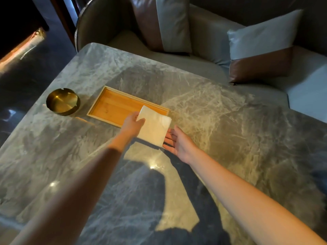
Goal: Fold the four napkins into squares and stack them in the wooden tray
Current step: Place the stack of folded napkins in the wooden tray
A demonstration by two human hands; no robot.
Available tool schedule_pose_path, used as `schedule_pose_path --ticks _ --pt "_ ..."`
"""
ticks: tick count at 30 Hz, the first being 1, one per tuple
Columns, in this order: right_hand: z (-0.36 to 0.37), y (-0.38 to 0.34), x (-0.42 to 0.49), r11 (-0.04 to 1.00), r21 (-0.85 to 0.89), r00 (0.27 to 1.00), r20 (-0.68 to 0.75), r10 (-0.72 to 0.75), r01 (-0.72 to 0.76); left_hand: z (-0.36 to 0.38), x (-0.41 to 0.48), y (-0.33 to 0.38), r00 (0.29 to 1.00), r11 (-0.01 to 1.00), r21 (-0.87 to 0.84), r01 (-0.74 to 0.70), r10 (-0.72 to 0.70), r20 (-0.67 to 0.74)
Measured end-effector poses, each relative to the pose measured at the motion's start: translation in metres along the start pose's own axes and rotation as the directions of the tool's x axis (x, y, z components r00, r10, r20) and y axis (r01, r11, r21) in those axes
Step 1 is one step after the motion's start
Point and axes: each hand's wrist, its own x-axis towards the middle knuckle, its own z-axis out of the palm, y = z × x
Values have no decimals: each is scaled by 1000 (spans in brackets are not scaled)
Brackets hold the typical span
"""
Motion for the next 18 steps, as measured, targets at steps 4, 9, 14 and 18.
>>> schedule_pose_path --ticks 4,9,14,18 --pt "11 -11 19 1000 24 1000 26 1 -2 -6 20 6 1000 999 33 1 -1 -11" --pt "16 -17 31 999 37 999 51 3 -5 -10 34 6 998 995 99 -31 25 59" --pt "16 -20 33 1000 3 996 87 15 -15 -11 38 7 994 995 96 -29 19 105" --pt "19 -22 33 999 -44 994 104 18 -14 -13 36 11 997 996 88 -26 19 75"
